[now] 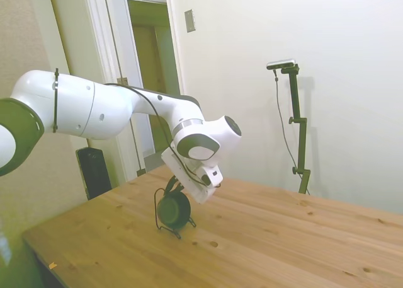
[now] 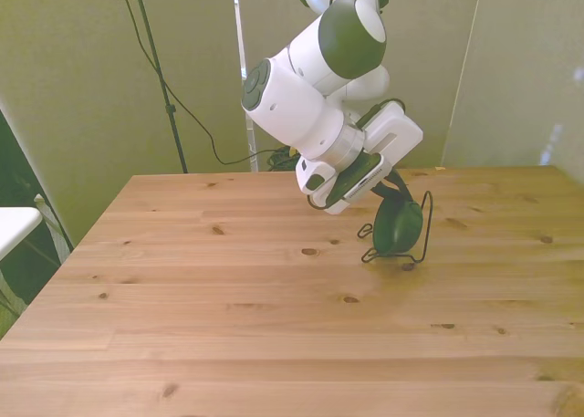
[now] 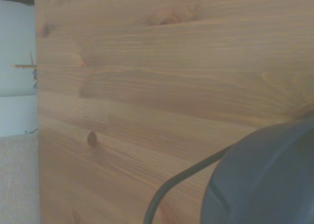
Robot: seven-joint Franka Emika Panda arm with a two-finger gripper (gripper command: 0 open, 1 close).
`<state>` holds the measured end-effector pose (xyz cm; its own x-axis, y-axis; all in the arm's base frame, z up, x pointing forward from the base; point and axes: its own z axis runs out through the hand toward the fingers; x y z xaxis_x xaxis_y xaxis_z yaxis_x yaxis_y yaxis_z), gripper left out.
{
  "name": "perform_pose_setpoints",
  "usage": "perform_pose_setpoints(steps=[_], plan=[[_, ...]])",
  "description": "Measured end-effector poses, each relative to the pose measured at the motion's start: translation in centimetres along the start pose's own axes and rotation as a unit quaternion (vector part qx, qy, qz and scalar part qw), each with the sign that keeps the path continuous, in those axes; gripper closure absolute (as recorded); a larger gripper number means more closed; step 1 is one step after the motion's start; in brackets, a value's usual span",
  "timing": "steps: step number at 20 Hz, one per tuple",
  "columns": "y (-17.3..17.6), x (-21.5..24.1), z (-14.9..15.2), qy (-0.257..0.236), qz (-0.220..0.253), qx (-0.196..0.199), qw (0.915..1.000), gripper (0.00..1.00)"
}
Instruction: Load the bowl
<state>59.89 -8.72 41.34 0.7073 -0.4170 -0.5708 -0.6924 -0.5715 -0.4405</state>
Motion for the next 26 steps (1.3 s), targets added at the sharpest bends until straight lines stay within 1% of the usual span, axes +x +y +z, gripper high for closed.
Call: perform_pose_setpoints(steps=[9,12,15,17,20,22,24,26], plan=[[0.2,0.2,0.2,0.002,0.017,-0.008,0.9998,0.0],[-0.3,-0.2,-0.3,0.024,0.018,-0.016,0.9994,0.0],[-1.5,-2.0,-0.7,0.05,0.018,-0.027,0.9982,0.0],[-1.8,-3.2,-1.0,0.065,0.028,-0.038,0.9968,0.0],[-2.0,-5.2,-2.4,0.129,0.051,-0.062,0.9883,0.0],[-2.3,-7.6,-3.4,0.177,0.057,-0.074,0.9798,0.0],[-2.3,-10.2,-4.3,0.226,0.062,-0.085,0.9686,0.0],[-1.5,-12.4,-4.9,0.273,0.066,-0.096,0.9549,0.0]])
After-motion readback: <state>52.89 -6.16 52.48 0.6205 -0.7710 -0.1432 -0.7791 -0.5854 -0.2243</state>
